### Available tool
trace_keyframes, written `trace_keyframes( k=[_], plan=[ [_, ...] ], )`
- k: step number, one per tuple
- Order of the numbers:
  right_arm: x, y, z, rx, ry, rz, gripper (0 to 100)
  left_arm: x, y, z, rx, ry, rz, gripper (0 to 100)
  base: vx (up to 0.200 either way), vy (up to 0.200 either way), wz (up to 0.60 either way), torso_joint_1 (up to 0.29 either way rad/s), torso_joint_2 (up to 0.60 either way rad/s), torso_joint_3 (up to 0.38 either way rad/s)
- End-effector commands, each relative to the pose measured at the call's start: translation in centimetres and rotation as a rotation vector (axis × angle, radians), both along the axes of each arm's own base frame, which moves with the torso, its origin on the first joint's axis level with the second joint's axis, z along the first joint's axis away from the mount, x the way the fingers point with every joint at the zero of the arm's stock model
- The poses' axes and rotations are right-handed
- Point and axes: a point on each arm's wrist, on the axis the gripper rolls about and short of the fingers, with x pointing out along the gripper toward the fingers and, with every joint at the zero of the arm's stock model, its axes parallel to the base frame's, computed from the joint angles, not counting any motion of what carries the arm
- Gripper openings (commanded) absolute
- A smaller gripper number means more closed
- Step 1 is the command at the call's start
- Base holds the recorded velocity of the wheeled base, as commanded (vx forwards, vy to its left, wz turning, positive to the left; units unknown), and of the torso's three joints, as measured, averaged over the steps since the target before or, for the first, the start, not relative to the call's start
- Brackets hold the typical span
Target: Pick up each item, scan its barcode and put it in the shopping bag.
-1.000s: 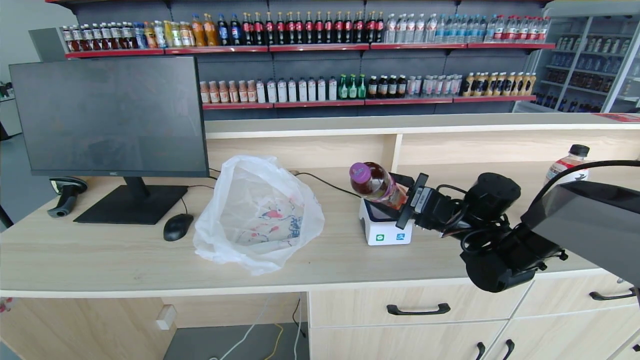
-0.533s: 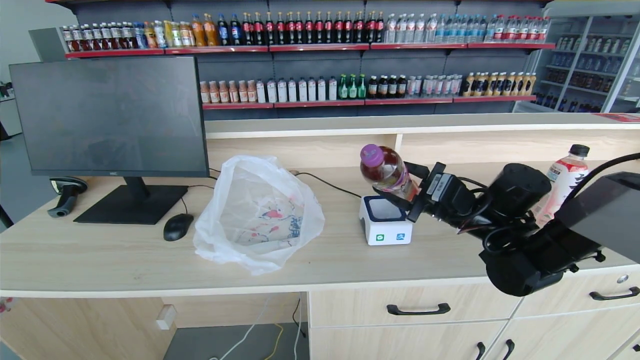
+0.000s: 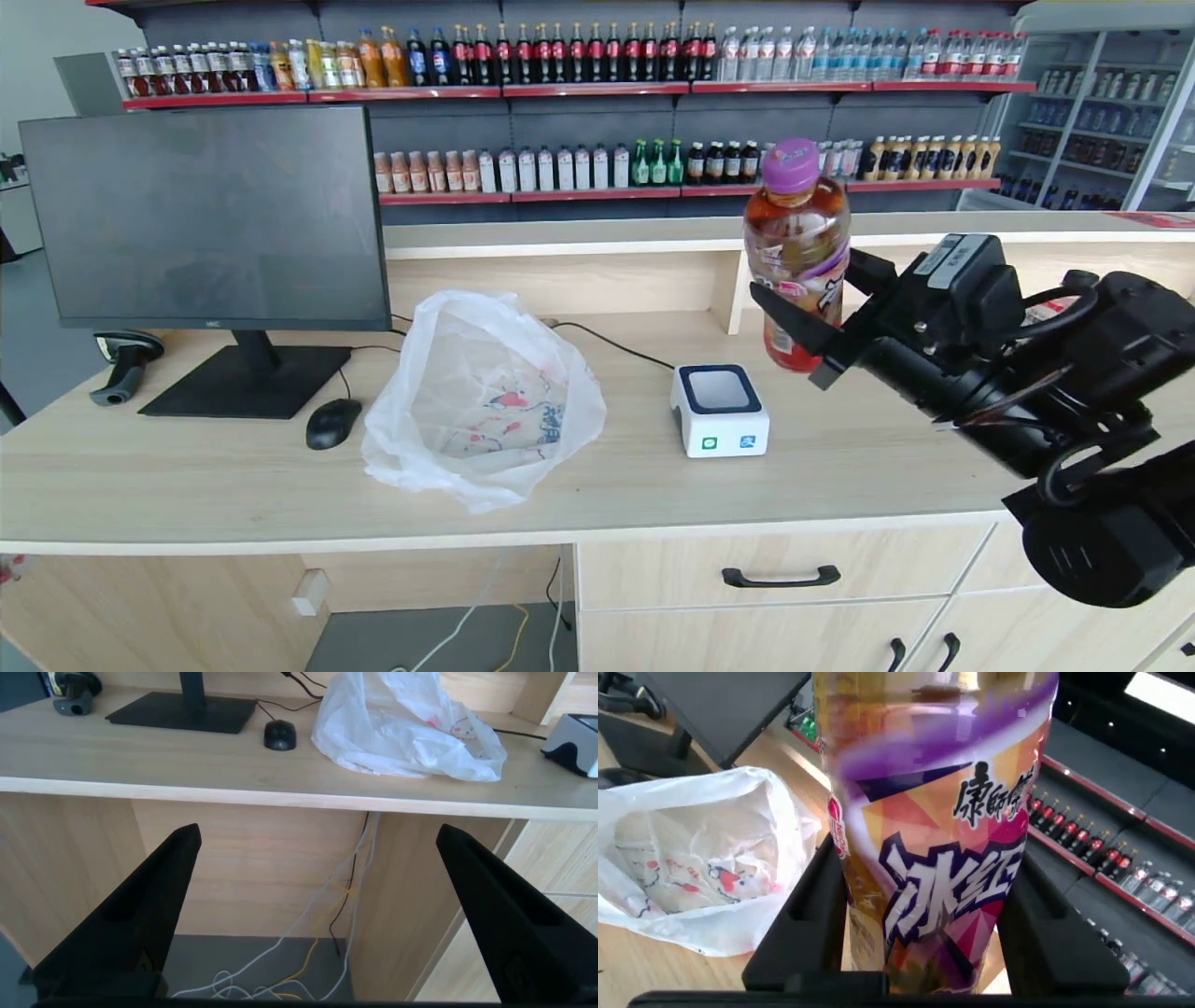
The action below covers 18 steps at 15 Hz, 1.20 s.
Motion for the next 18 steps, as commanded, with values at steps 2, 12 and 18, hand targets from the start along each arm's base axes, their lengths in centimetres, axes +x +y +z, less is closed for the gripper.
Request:
trace_keyframes(
  k=[2, 12, 18],
  plan=[
    [-4.9, -0.6, -0.4, 0.113, 0.159, 0.033, 0, 0.0, 0.0, 0.0, 0.0, -0.001, 0.001, 100, 0.0, 0.0, 0.0, 0.0, 0.0, 0.0],
    [-6.8, -1.5, -4.0, 0.218, 0.466, 0.078, 0, 0.0, 0.0, 0.0, 0.0, -0.001, 0.001, 100, 0.0, 0.0, 0.0, 0.0, 0.0, 0.0],
    [-6.7, -1.6, -4.3, 0.244, 0.485, 0.03, 0, 0.0, 0.0, 0.0, 0.002, -0.001, 0.001, 100, 0.0, 0.0, 0.0, 0.0, 0.0, 0.0]
  ],
)
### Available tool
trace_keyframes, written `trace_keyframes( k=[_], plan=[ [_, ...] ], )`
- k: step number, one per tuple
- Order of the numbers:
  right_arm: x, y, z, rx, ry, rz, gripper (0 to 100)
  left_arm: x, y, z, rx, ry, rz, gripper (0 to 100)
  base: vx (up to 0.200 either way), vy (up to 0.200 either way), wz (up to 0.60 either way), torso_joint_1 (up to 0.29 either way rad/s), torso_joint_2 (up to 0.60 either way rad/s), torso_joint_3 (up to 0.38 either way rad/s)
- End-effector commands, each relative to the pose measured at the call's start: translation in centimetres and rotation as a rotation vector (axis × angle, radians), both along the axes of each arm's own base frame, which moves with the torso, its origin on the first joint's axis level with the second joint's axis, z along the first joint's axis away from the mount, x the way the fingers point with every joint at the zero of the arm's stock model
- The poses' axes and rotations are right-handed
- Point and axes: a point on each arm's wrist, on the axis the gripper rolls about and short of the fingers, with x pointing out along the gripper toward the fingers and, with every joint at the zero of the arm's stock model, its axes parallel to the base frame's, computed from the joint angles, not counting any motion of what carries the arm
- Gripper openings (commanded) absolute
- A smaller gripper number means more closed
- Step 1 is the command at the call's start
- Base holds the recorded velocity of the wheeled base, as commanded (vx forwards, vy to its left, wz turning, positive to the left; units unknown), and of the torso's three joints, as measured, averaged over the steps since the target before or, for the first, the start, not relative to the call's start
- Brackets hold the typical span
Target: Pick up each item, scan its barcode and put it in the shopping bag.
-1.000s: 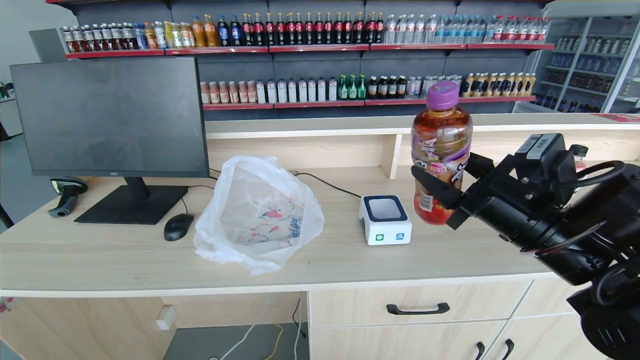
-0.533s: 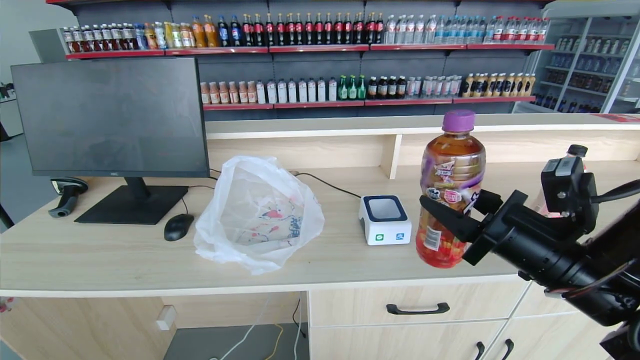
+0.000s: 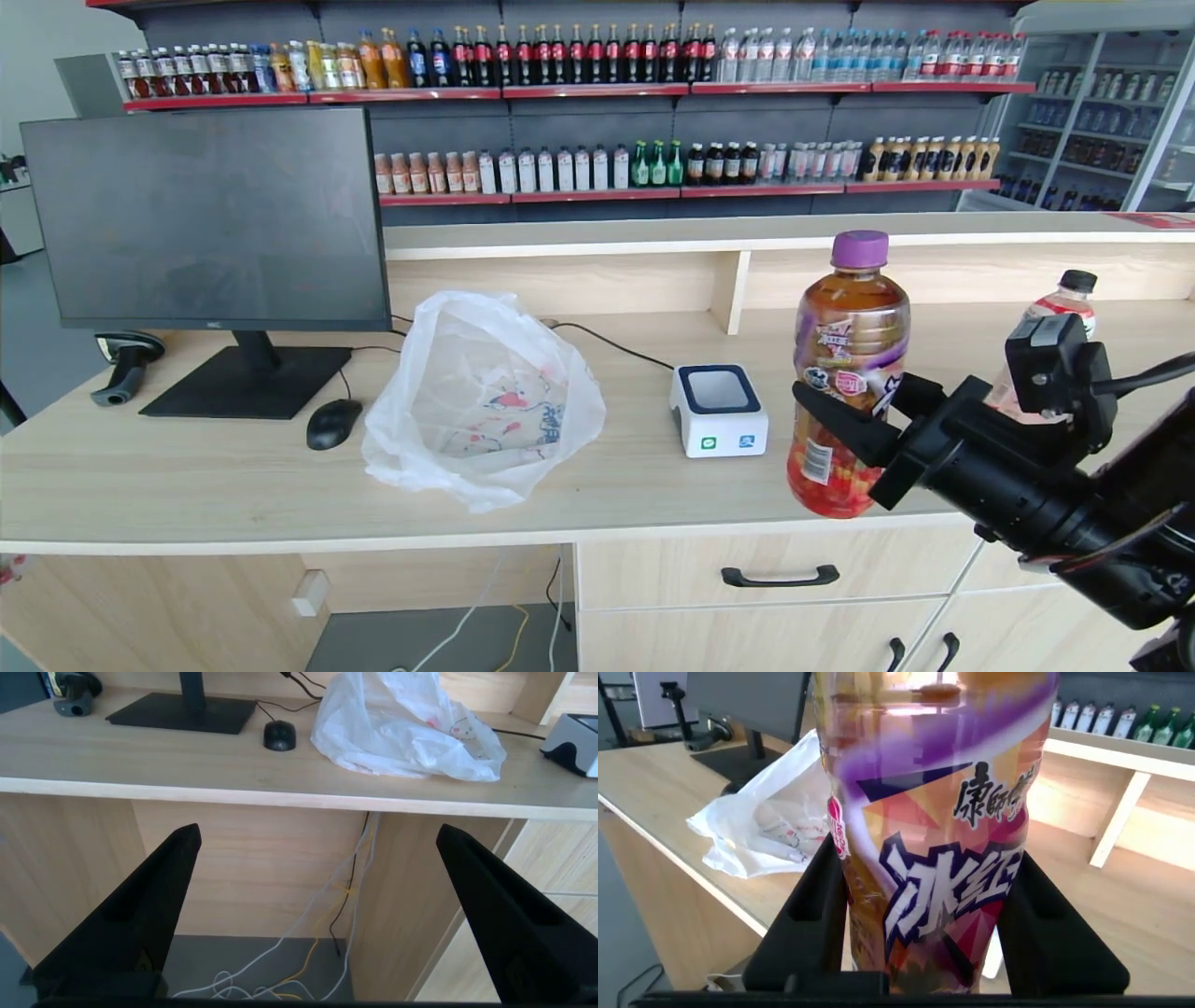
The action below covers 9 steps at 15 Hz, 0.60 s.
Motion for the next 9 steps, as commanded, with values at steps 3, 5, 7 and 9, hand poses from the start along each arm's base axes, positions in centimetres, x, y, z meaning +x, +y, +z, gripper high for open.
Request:
trace_keyframes(
  k=[3, 5, 7, 9],
  plan=[
    [0.39, 0.1, -0.25, -0.005, 0.007, -0.003, 0, 0.0, 0.0, 0.0, -0.001, -0.001, 0.001, 100, 0.2, 0.0, 0.0, 0.004, 0.0, 0.001],
    [0.56, 0.06, -0.2, -0.003, 0.004, -0.007, 0, 0.0, 0.0, 0.0, -0.001, -0.001, 0.001, 100, 0.1, 0.0, 0.0, 0.001, 0.0, 0.001],
    [0.68, 0.11, -0.08, -0.001, -0.001, -0.007, 0, 0.0, 0.0, 0.0, -0.001, -0.001, 0.0, 100, 0.0, 0.0, 0.0, 0.0, 0.0, 0.0],
    [0.74, 0.13, 0.02, 0.001, -0.006, -0.007, 0, 0.0, 0.0, 0.0, -0.003, -0.001, 0.001, 100, 0.0, 0.0, 0.0, 0.0, 0.0, 0.0]
  ],
)
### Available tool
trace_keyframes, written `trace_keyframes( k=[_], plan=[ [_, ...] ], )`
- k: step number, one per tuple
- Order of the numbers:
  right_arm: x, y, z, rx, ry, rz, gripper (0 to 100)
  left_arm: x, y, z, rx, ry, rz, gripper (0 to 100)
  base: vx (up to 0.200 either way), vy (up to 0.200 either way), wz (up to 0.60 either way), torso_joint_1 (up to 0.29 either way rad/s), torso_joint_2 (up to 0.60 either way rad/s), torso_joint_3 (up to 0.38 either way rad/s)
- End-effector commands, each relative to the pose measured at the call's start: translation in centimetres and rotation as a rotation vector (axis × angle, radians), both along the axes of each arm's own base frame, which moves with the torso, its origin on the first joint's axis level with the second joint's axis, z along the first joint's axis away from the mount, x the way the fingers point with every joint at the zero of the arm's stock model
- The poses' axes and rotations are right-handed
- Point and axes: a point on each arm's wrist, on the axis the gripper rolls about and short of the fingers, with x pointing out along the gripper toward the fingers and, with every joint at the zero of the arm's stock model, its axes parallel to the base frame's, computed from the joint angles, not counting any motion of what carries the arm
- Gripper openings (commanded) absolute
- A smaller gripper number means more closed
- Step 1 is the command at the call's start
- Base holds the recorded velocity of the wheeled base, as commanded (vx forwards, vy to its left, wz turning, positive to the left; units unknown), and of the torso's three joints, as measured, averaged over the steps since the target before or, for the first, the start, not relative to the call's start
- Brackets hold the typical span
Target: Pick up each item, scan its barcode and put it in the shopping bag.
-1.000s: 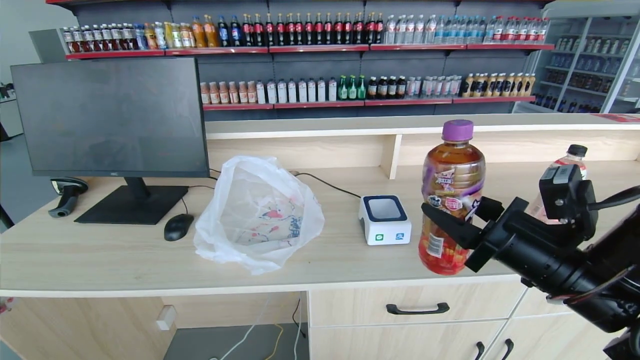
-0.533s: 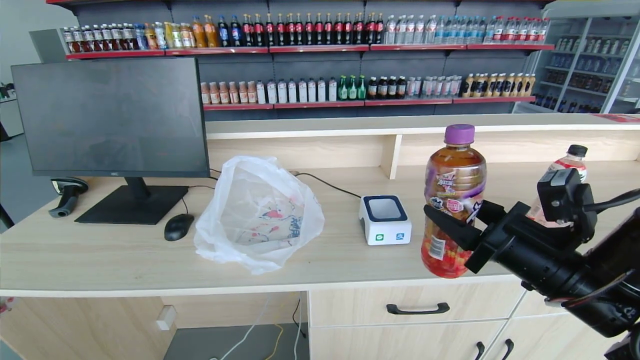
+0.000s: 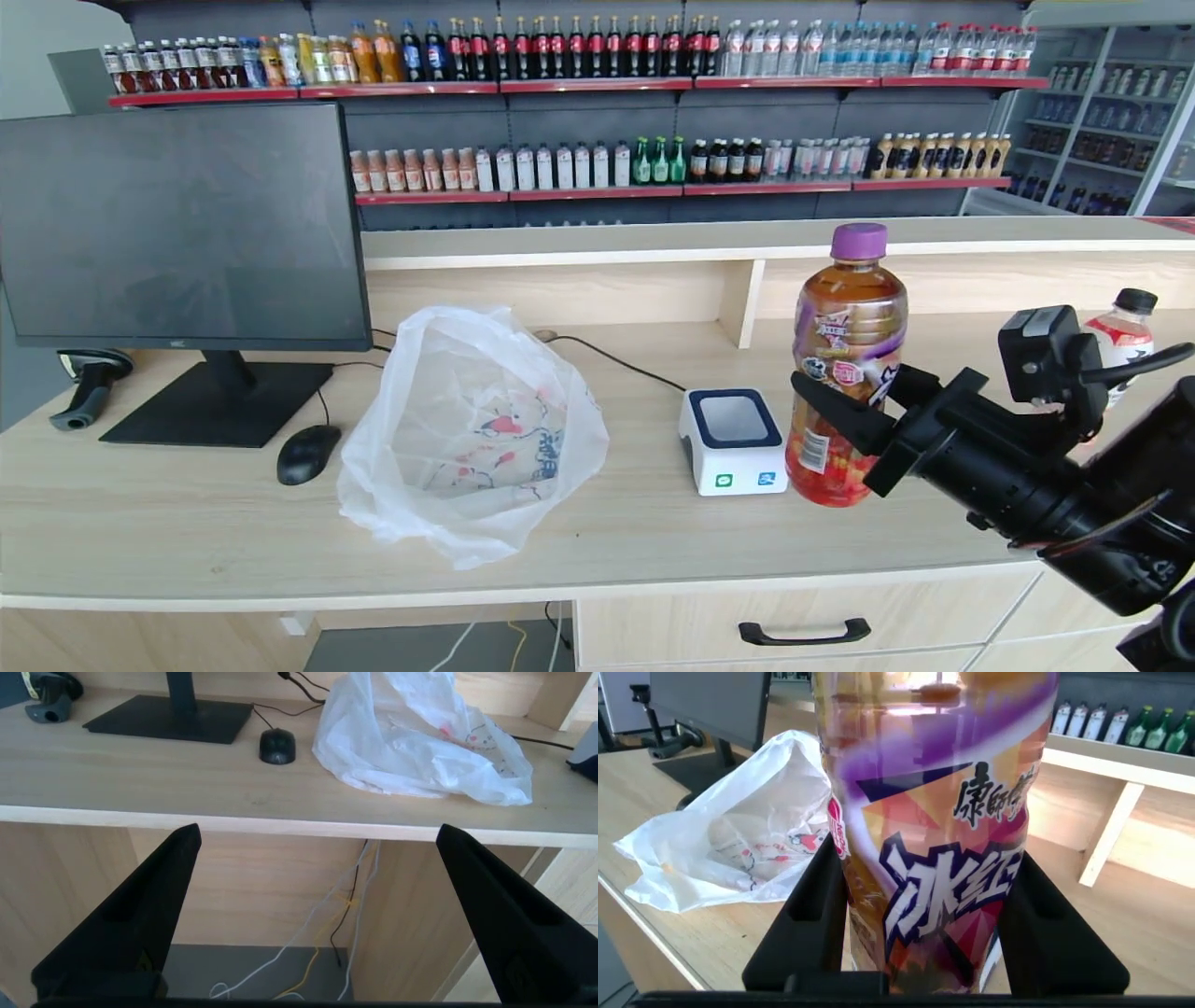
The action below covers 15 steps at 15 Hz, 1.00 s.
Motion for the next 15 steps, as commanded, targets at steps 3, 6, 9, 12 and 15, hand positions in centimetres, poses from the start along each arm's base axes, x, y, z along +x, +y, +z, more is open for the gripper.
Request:
trace_keyframes(
  k=[3, 6, 9, 12, 15],
  plan=[
    [0.2, 0.11, 0.07, 0.007, 0.0, 0.003, 0, 0.0, 0.0, 0.0, 0.001, -0.001, 0.0, 100, 0.0, 0.0, 0.0, 0.0, 0.0, 0.0],
    [0.41, 0.2, 0.43, 0.017, -0.013, 0.004, 0, 0.0, 0.0, 0.0, -0.001, -0.001, 0.0, 100, 0.0, 0.0, 0.0, 0.0, 0.0, 0.0],
    [0.5, 0.24, 0.59, 0.024, -0.017, 0.005, 0, 0.0, 0.0, 0.0, -0.002, -0.001, 0.0, 100, 0.0, 0.0, 0.4, 0.0, 0.0, 0.002],
    [0.49, 0.24, 0.66, 0.025, -0.02, 0.005, 0, 0.0, 0.0, 0.0, -0.002, -0.001, 0.002, 100, 0.0, 0.0, 0.6, 0.002, 0.01, 0.001],
    [0.4, 0.2, 0.81, 0.026, -0.026, 0.004, 0, 0.0, 0.0, 0.0, 0.001, -0.001, 0.0, 100, 0.0, 0.0, 0.6, 0.004, 0.0, 0.004]
  ],
)
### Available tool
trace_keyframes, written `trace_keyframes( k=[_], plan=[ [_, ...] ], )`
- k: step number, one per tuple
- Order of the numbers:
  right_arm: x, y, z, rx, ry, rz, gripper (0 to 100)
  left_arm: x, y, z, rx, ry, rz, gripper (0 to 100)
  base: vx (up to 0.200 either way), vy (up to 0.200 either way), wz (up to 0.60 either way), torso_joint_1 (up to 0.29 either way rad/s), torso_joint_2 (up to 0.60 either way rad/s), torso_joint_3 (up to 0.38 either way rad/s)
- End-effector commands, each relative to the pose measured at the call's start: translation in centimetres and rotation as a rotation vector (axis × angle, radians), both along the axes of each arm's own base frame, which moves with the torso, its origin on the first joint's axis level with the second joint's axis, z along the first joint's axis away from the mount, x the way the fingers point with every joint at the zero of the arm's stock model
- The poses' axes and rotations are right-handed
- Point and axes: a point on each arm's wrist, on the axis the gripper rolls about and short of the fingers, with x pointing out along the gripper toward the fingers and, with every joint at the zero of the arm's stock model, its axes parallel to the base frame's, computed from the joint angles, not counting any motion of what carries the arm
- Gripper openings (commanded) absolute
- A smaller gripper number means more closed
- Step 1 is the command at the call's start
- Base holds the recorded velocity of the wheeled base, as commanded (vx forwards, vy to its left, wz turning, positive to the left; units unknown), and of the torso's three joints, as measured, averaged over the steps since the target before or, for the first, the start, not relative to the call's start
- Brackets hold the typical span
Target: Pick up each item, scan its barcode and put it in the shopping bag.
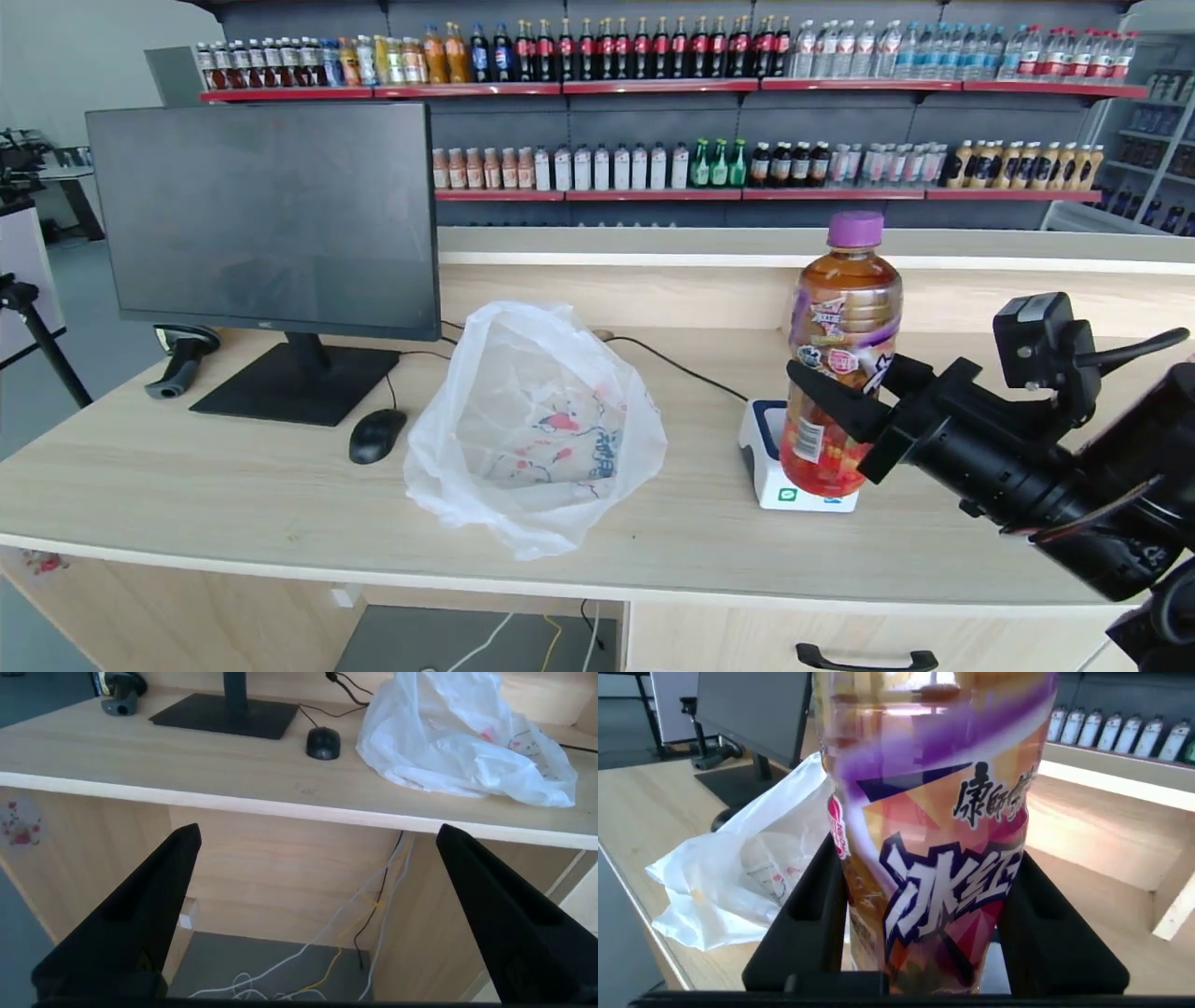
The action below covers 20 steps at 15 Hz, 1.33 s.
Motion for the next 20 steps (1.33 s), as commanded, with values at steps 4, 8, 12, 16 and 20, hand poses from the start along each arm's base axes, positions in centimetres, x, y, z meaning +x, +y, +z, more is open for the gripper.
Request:
trace_keyframes(
  k=[4, 8, 12, 16, 20],
  plan=[
    [-0.1, -0.1, 0.2, 0.004, -0.014, 0.0, 0, 0.0, 0.0, 0.0, 0.0, -0.001, 0.002, 100, 0.0, 0.0, 0.15, 0.004, 0.0, -0.002],
    [2.0, 1.1, -0.1, 0.023, -0.001, 0.014, 0, 0.0, 0.0, 0.0, 0.0, -0.001, 0.002, 100, 0.0, 0.0, 0.0, 0.0, 0.0, 0.0],
    [4.9, 6.6, 0.7, 0.146, -0.006, 0.165, 0, 0.0, 0.0, 0.0, 0.0, -0.001, 0.001, 100, 0.0, 0.0, 0.0, 0.0, 0.0, 0.0],
    [7.4, 8.3, -1.3, 0.147, 0.029, 0.173, 0, 0.0, 0.0, 0.0, 0.0, -0.001, 0.002, 100, 0.0, 0.0, 0.0, 0.0, 0.0, 0.0],
    [10.3, 10.1, -2.1, 0.19, 0.019, 0.188, 0, 0.0, 0.0, 0.0, 0.0, 0.001, 0.002, 100, 0.0, 0.0, 0.0, 0.0, 0.0, 0.0]
  ],
)
